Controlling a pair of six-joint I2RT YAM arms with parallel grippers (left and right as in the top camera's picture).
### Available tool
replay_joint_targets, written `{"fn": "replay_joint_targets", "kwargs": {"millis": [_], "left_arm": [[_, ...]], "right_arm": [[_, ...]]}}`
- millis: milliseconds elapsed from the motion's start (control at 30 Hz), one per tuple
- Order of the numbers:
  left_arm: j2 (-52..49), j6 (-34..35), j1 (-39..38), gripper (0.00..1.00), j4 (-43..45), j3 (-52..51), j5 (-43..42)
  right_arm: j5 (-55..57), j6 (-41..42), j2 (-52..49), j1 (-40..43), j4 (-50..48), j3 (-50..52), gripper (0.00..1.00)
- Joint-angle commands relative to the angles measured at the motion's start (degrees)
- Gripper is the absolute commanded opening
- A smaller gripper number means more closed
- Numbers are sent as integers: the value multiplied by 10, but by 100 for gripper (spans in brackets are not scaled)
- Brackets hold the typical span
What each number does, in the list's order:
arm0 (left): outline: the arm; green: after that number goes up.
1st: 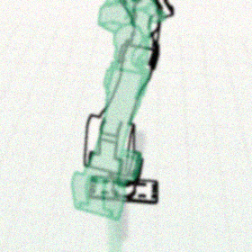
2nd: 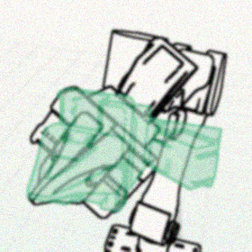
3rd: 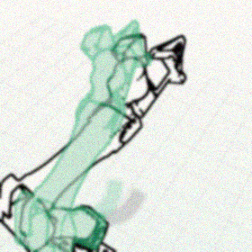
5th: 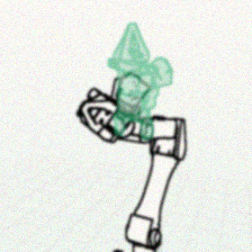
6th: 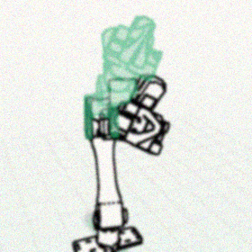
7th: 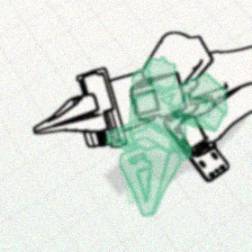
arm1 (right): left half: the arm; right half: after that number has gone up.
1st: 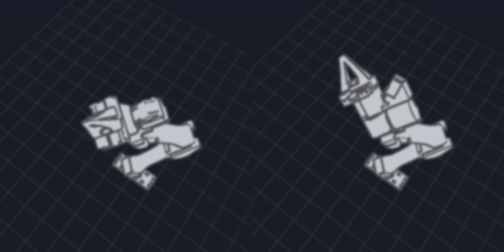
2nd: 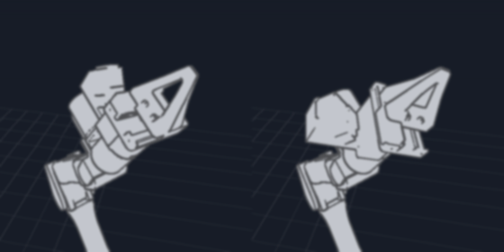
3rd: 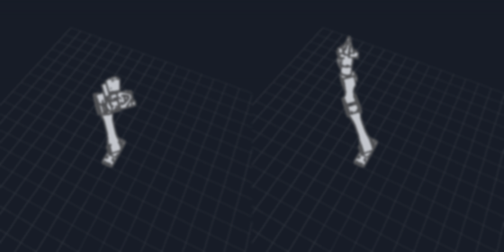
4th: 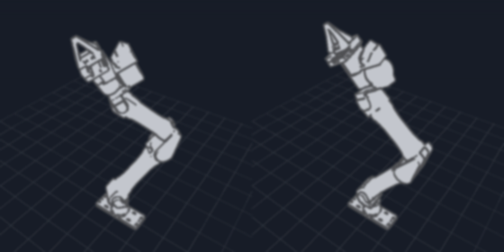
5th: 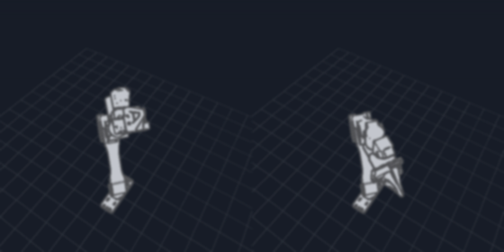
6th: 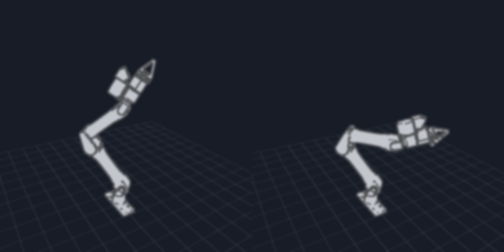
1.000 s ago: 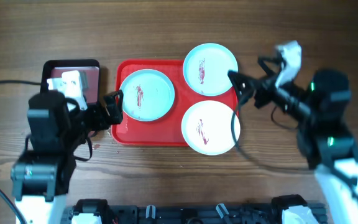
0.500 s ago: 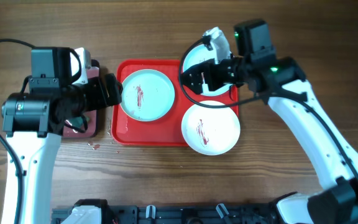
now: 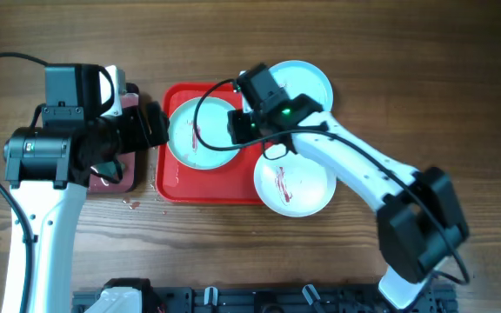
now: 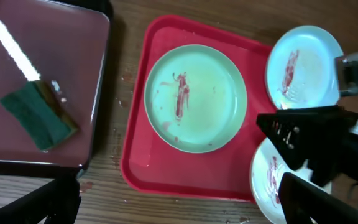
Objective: Clean dirty plates on tray and stack at the side
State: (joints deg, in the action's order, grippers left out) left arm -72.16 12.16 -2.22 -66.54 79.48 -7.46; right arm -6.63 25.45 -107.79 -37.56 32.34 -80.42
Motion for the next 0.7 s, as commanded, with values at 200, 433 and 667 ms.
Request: {"fn": "replay_joint_targets", "kwargs": {"millis": [200, 433, 667], "left_arm": [[-32, 53, -2, 100, 5, 10, 29], [-68, 103, -2, 100, 5, 10, 65], [-107, 233, -2, 100, 1, 10, 151]], "right_arm": [[107, 52, -112, -12, -56, -13, 33], [122, 51, -146, -12, -88, -13, 33], [122, 51, -162, -12, -104, -13, 4]]}}
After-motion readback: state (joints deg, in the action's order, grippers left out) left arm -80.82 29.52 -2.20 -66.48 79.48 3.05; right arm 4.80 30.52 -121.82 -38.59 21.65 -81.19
